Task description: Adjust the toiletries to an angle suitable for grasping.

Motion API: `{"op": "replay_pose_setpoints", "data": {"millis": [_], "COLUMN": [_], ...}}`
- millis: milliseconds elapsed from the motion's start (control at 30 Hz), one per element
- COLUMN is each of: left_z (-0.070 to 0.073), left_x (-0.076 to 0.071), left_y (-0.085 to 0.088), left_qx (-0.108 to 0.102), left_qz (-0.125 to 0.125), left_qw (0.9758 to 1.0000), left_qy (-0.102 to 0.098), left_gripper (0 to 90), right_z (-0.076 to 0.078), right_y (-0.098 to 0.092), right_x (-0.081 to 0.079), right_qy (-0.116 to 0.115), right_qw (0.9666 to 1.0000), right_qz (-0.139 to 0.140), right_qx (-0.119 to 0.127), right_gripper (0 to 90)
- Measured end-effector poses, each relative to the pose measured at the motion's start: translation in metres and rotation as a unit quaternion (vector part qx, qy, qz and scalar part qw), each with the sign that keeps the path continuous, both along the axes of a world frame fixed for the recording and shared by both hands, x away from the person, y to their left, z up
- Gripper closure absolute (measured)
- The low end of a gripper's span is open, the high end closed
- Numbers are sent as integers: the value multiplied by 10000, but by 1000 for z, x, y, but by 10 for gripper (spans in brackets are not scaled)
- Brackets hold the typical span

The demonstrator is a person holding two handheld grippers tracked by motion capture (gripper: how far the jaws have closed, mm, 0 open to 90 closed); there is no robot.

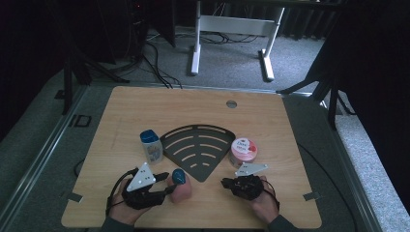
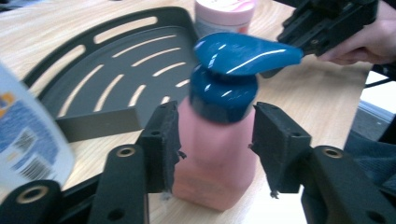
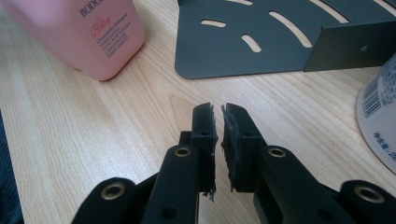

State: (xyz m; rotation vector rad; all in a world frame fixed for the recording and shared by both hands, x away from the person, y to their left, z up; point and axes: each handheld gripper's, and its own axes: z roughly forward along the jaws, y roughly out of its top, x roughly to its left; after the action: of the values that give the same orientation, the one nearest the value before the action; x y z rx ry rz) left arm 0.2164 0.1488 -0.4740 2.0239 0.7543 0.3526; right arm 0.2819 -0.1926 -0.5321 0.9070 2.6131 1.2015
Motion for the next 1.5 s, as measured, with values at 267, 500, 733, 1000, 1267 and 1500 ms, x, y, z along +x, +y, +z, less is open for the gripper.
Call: {"op": "replay_pose_setpoints", "data": {"millis": [267,500,733,1000,1267,1500], "left_z": [3,3,2,4,4,3], "left_x": [11,17,16,20,30,41], "left_y": [-18,-22,-22,-18,-4,5], "left_qx": [50,62,72,197,201,181], "left_qz": [-140,-126,-111,128,571,859], "left_qw": [9998,9998,9997,9994,9978,9957], "left_qy": [-120,-136,-212,-250,-270,-291], "left_gripper": [427,512,525,528,528,527], "right_z": [-1,-1,-1,0,0,0], "right_y": [0,-1,-1,-3,-3,-4], "right_x": [0,0,1,1,2,2], "right_qy": [2,-4,-4,-2,-5,-8], "right_qw": [10000,10000,10000,10000,10000,10000], "right_qz": [29,1,-3,-21,-34,-35], "right_qx": [-18,4,-1,16,18,25], "right_gripper": [818,814,811,811,812,811]}}
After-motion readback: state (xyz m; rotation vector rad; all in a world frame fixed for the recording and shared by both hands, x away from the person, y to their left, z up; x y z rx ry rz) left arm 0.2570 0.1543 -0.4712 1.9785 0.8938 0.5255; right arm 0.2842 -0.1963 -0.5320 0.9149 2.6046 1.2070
